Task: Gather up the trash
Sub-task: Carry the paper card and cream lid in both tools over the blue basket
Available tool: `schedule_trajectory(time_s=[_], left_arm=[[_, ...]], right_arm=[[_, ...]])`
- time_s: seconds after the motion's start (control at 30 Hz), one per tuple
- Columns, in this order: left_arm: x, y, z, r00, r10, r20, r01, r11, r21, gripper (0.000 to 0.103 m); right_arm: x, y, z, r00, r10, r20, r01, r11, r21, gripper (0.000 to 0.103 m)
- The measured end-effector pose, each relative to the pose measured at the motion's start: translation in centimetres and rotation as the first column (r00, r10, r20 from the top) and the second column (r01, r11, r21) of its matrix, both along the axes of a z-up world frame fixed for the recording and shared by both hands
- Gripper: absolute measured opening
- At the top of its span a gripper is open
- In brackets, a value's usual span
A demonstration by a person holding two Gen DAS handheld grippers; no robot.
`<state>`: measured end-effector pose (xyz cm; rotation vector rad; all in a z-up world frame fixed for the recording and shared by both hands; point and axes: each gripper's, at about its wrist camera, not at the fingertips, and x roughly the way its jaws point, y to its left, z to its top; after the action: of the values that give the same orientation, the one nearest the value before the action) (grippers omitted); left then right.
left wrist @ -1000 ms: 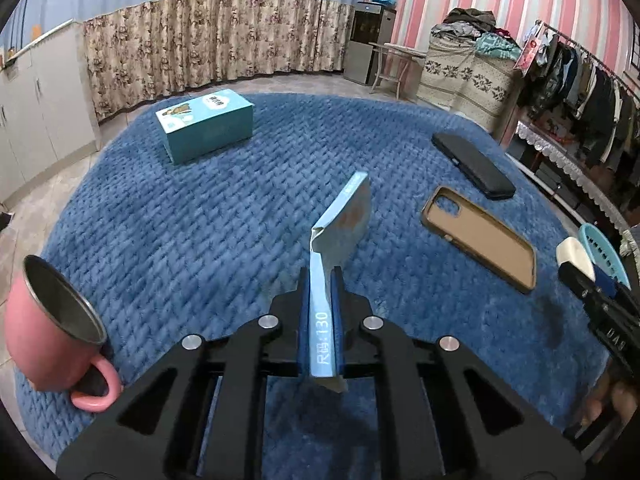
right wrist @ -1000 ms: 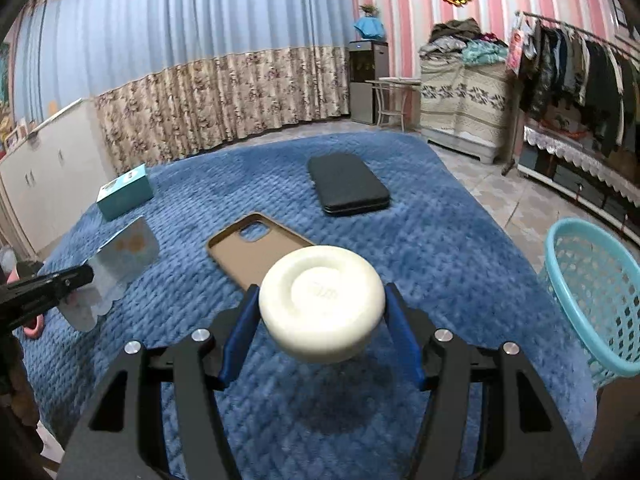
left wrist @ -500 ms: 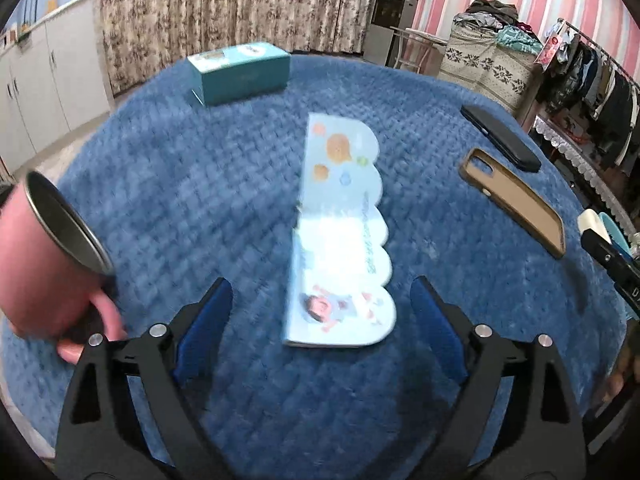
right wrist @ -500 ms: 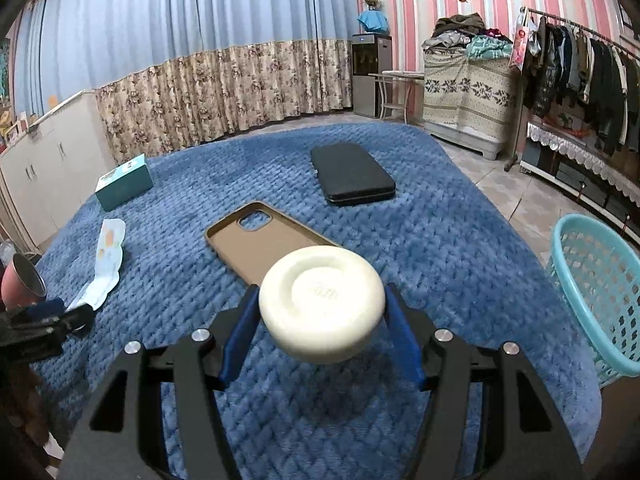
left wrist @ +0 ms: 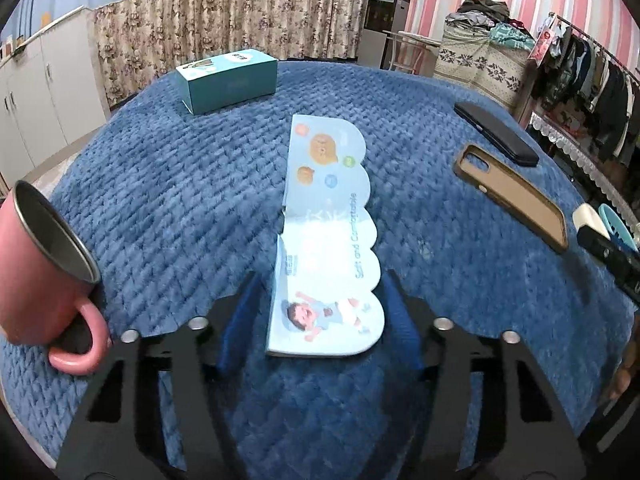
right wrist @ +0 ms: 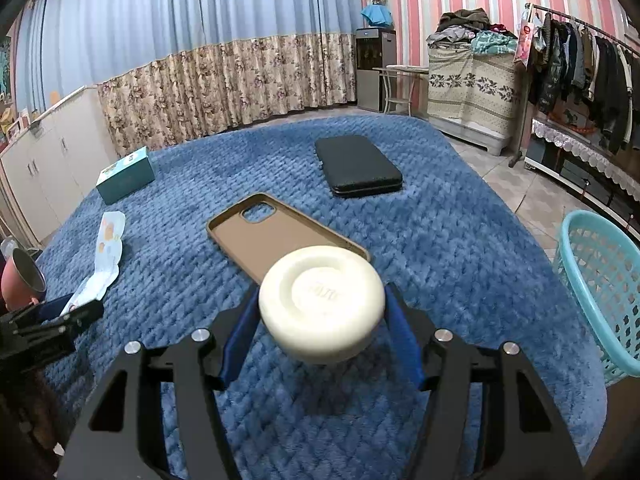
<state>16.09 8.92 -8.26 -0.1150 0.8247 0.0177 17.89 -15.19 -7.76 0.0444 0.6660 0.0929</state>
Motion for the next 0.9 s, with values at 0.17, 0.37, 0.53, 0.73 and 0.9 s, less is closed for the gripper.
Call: schedule_trajectory(time_s=[0.17,0.37,0.53,0.73,0.9], left_arm=[[0.2,-0.1,0.4,1.0,-0.011,0.004,0.011,1.0,-0.001,0.052],[0.4,-1.6,3.1,0.995,-0.05,0.086,0.047,0.998,0.037,0.052],[1.2,-4.4,5.7,0.983,-0.114,0.141,0.109,0.993,0.043,0.052],[2.2,-9.2,8.7,0.954,-0.215,0.208,0.21,0.977,0.046,0.052],[3.6,-15.0,11.1,0.91,-0.315,0.27,0.315,0.948,0.044,0.052]], right_arm=[[-0.1,-0.1,0.0,1.0,-0.006,0.006,0.006,1.0,0.002,0.061],[-0.2,-1.0,1.2,0.999,-0.031,0.045,0.03,1.0,0.009,0.061],[-0.6,-3.6,3.0,0.992,-0.092,0.089,0.089,0.995,0.035,0.061],[-1.3,-9.1,5.8,0.967,-0.213,0.142,0.208,0.977,0.051,0.061],[-1.7,-15.3,9.0,0.927,-0.331,0.176,0.325,0.944,0.061,0.061]])
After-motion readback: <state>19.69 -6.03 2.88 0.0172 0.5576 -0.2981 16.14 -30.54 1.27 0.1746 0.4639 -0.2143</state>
